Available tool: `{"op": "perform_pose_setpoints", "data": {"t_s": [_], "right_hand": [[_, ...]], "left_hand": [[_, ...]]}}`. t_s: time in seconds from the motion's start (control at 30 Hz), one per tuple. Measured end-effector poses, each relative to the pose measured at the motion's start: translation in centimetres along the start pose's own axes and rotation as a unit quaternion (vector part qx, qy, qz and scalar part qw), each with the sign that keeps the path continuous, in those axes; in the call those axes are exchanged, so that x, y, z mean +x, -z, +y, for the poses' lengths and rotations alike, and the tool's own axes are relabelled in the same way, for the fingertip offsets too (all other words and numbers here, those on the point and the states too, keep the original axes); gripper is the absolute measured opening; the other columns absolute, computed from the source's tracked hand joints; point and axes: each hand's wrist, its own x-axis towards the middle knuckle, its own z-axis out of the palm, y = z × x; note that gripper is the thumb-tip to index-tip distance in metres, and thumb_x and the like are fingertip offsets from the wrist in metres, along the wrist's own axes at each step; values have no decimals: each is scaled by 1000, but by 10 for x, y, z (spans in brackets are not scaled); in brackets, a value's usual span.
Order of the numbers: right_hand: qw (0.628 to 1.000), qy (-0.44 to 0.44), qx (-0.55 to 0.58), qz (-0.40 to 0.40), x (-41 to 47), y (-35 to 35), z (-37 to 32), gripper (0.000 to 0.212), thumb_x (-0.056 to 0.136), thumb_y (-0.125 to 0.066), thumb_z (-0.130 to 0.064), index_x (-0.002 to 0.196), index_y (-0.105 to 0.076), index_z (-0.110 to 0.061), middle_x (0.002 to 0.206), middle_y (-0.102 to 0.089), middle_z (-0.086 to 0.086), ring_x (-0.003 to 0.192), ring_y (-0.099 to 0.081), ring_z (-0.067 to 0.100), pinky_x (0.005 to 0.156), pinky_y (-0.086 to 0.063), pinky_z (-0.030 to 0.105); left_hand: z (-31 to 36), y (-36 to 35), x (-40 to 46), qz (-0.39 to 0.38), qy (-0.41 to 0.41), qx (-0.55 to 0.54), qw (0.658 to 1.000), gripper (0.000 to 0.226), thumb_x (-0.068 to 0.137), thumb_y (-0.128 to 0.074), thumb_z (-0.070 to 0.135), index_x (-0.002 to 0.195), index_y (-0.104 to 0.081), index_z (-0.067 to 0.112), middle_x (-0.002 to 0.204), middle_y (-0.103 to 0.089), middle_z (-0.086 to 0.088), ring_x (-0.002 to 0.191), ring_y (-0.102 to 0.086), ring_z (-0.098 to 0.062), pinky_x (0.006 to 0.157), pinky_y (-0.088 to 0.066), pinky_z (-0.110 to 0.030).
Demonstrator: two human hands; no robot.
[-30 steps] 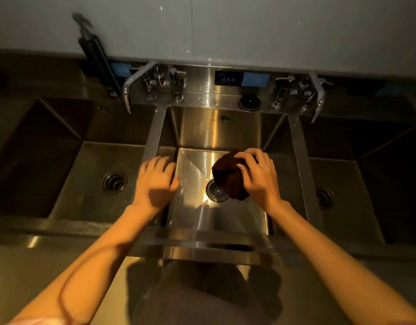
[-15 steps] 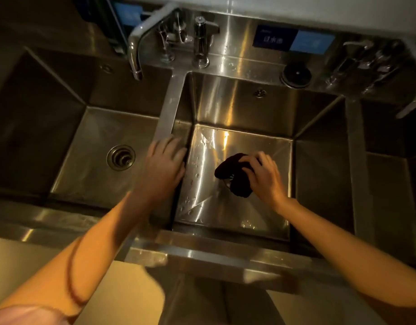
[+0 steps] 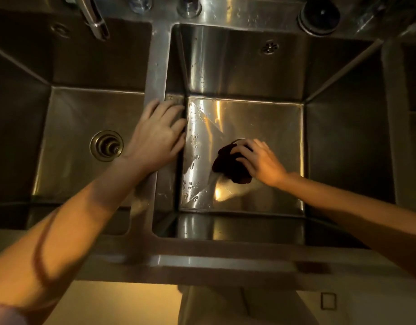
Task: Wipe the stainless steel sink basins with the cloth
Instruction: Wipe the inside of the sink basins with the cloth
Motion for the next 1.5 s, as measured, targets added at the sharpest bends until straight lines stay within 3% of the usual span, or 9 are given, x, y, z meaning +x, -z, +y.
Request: {"op": "perform_pose_setpoints", "data": {"t_s": [0.3,0.5,0.73,0.83,0.93,1.07,1.2,1.37,1.5], "right_hand": [[997,-81,8,11,60,-48,18,23,90,-57,-14,113,-63,-12,110,-60,10,97,-55,30,87,-36,31],[979,-195,51,24,111,-80,44,23,90,-55,-20,112,-60,-22,116,-59,0,104,-53,29,91,-41,43],[936,-327,94,88,128,-104,37,39,87,-65,-29,122,-56,-15,125,-48,9,116,-45,27,99,-39,36],[946,-323,0,28,121,-121,17,67,79,-66,-51,133,-47,-17,140,-40,13,130,-35,32,111,-27,47],[936,-348,-38,-36,107,-139,4,95,74,-63,-62,150,-21,-24,157,-12,16,145,-6,36,112,-5,62],[913,-401,-55,-56,101,-155,-3,96,82,-59,-56,152,2,-33,158,10,18,145,12,39,111,-3,64],[923,-379,-49,-38,103,-161,1,84,90,-56,-40,152,0,-31,159,0,17,147,1,36,117,-9,55],[929,-352,66,91,108,-155,31,74,86,-64,-18,150,-25,-15,156,-22,15,143,-23,31,117,-23,45],[936,-324,41,129,142,-147,52,65,87,-62,-11,146,-36,-14,149,-35,16,141,-28,31,118,-22,41]], "left_hand": [[-14,-2,23,24,-53,-27,998,41,98,-38,30,102,-69,4,115,-64,-15,119,-52,-33,109,-27,-47],[-18,-5,32,35,-31,-64,997,42,99,-37,31,101,-71,6,113,-66,-11,118,-53,-29,112,-24,-46],[-15,-11,30,122,-16,-81,989,26,95,-50,18,87,-71,4,98,-70,-10,107,-59,-31,110,-30,-49],[-15,-12,29,124,-6,-89,988,25,93,-52,17,85,-72,5,99,-70,-9,107,-59,-30,110,-30,-50],[-16,-12,29,123,-8,-91,988,24,92,-53,17,83,-72,5,99,-70,-9,107,-59,-31,109,-30,-52],[-15,-11,29,109,-16,-92,990,25,92,-52,18,84,-72,4,101,-70,-10,108,-59,-31,109,-30,-52],[-16,-10,30,82,-31,-94,992,29,93,-49,21,86,-72,5,101,-70,-10,108,-59,-31,110,-29,-51],[-19,-12,32,60,-47,-91,993,29,94,-48,22,87,-73,8,101,-70,-6,109,-59,-29,111,-27,-51],[-19,-11,33,53,-46,-94,993,31,95,-47,23,88,-73,9,102,-71,-4,110,-59,-28,111,-26,-51]]}}
